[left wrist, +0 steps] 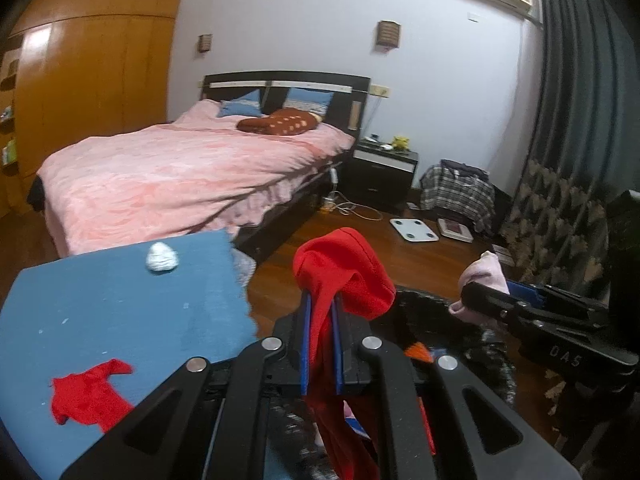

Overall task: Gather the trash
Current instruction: 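Carry the red glove and pink sock over the bin with both tools, then open both tools over the bin to drop the glove and sock, then move the left tool to the second red glove and grasp it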

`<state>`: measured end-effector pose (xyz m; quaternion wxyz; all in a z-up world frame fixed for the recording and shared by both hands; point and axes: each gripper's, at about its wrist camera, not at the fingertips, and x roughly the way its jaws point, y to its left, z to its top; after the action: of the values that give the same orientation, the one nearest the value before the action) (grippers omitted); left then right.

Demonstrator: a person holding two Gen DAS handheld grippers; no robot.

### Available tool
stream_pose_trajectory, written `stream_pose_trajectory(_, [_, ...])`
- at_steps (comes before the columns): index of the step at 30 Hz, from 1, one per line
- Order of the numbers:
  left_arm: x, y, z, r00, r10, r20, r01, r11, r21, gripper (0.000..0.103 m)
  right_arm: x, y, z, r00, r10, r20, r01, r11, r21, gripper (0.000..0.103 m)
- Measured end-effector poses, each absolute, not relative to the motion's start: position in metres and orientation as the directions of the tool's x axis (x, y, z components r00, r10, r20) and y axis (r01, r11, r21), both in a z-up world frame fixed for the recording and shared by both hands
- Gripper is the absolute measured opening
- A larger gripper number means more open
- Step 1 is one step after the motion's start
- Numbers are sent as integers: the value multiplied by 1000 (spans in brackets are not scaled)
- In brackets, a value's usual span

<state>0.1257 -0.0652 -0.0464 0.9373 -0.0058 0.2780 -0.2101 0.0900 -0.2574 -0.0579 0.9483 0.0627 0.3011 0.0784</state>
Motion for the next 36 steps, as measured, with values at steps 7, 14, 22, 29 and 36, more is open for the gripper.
stream_pose_trajectory(7, [127, -96, -58, 731, -432, -528, 433, 892, -129, 9, 83, -283, -68, 805, 140, -576, -61, 986, 155, 37])
stream_pose_trajectory(14, [134, -108, -77, 689, -455, -564, 456, 877, -149, 11, 85, -294, -80, 793, 118, -598, -31, 988, 154, 40])
stream_pose_trajectory(22, [139, -96, -89, 676, -438, -593, 432, 887, -162, 39, 86, -298, -90, 790, 72, -609, 11, 991, 131, 73])
stream_pose_trajectory(29, [138, -52, -87, 734, -337, -590, 339, 934, -111, 74, 88, -289, -91, 802, 73, -593, 16, 990, 143, 96])
stream_pose_trajectory(36, [136, 14, -82, 789, -220, -573, 217, 973, -74, 84, 103, -255, -90, 801, 133, -584, -49, 986, 157, 96])
